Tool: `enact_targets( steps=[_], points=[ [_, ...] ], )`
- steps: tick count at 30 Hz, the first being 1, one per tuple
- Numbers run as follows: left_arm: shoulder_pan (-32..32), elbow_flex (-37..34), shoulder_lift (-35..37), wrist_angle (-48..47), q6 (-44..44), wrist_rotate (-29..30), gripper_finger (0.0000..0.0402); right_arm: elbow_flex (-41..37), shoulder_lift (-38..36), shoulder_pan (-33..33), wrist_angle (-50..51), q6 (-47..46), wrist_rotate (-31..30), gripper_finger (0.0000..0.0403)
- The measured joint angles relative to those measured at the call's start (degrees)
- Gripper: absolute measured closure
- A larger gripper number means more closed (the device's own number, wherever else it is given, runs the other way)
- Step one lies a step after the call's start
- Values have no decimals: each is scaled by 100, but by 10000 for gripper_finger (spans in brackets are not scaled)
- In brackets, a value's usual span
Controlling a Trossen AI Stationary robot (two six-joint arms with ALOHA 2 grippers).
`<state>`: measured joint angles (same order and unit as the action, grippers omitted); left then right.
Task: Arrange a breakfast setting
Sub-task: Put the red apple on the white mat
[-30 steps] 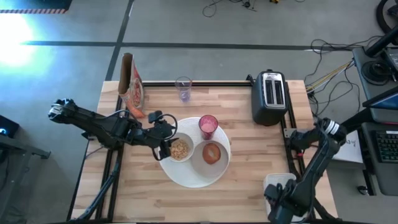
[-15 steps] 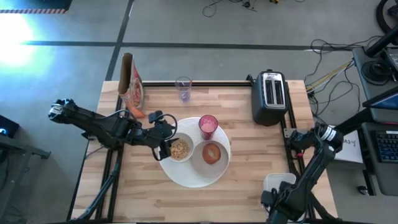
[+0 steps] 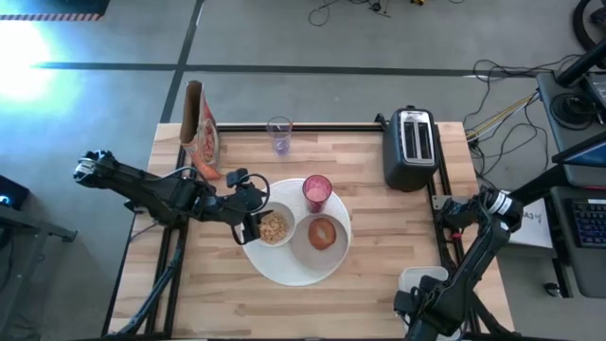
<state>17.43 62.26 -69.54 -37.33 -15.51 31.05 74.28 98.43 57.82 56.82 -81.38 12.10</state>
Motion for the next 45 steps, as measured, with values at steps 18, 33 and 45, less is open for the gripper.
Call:
enact_targets(
  steps=[18,33,45],
  points=[
    [-1,-2,0,5,0,0,208,-375,-20,-11,-68,-2,293,180],
    [0,0,0,38,0,4,208,-348,-108,-11,-146,-49,312,287],
    [0,-2,0,49,0,7,208,-260,-751,-9,-177,-507,290,291]
  ],
)
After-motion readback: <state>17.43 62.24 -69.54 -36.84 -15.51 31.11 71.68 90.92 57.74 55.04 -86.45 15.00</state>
